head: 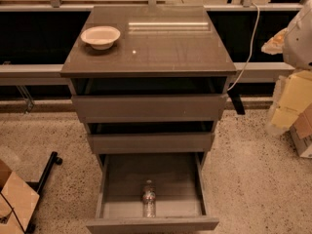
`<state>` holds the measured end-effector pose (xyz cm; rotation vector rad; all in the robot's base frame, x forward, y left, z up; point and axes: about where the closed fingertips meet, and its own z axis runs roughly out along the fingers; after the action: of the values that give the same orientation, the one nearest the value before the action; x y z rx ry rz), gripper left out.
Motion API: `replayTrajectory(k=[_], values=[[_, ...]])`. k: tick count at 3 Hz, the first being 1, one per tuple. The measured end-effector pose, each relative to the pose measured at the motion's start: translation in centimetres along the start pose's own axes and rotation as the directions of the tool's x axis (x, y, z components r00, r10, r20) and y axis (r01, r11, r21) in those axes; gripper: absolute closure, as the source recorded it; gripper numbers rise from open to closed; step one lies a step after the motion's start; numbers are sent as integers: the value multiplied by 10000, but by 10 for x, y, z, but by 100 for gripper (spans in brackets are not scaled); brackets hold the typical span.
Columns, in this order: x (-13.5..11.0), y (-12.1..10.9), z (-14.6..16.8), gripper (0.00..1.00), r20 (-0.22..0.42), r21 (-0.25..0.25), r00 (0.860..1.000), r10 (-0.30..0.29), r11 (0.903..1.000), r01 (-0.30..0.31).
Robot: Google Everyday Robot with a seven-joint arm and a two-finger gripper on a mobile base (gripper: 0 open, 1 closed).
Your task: Pick water bottle from bottom drawer and place on counter
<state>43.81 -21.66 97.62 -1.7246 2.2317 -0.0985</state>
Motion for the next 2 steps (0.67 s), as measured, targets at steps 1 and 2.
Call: replayTrajectory(k=[1, 2], values=[[0, 0, 0, 0, 0, 2, 10000, 2, 10000, -2], [-4, 2, 12, 0, 35, 174, 9997, 260, 9995, -261]])
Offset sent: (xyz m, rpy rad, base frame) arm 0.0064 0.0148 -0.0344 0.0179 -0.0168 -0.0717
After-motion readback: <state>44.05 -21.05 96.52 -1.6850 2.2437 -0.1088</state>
